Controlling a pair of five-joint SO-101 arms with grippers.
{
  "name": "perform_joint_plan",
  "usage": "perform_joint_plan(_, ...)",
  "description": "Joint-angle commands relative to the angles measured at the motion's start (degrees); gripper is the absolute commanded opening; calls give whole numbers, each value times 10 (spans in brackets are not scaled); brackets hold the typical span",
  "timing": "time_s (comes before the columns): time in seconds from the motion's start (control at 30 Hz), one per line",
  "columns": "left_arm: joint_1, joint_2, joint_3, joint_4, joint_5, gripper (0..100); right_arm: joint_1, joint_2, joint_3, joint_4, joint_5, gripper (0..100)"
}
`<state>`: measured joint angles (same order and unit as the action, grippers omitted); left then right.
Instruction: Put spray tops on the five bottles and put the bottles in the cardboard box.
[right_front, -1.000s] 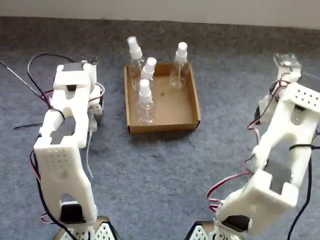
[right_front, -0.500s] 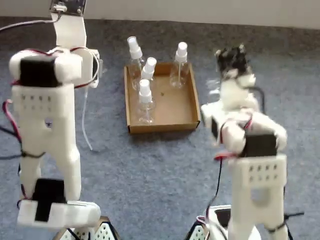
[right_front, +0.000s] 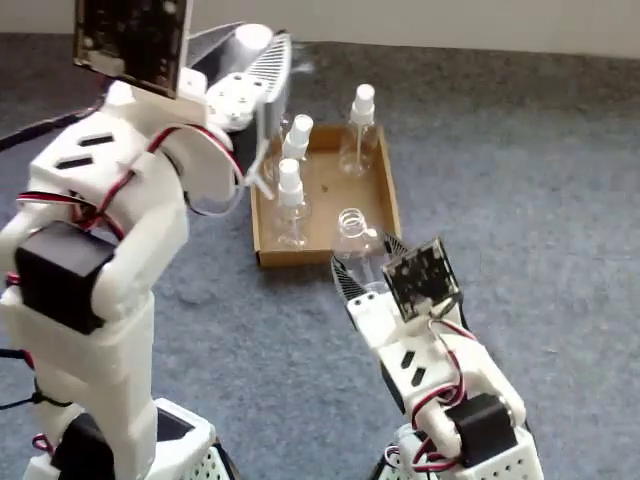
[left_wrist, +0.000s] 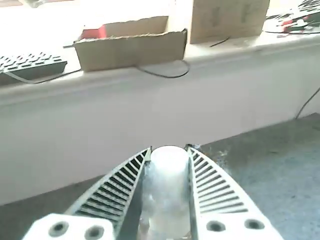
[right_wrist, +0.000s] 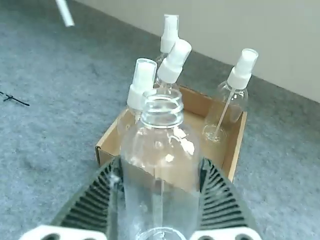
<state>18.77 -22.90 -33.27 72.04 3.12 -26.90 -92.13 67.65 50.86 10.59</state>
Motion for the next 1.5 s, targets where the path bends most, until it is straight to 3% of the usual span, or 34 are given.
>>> perform_joint_plan(0.0,78,-13,-18,-42,2,66,-6,-63,58,-39,-5,33)
perform_joint_plan(0.2,124,10,15,-69,2,66,-6,-130,115,-47,-5,33)
perform_joint_plan(0.6,124,36,111,-103,2,7,-6,-131,115,-48,-5,33)
perform_joint_plan(0.83,164,35,111,-113,2,5,-6,-131,115,-48,-5,33)
perform_joint_plan(1.47,194,35,99,-132,2,5,-6,-131,119,-48,-5,33)
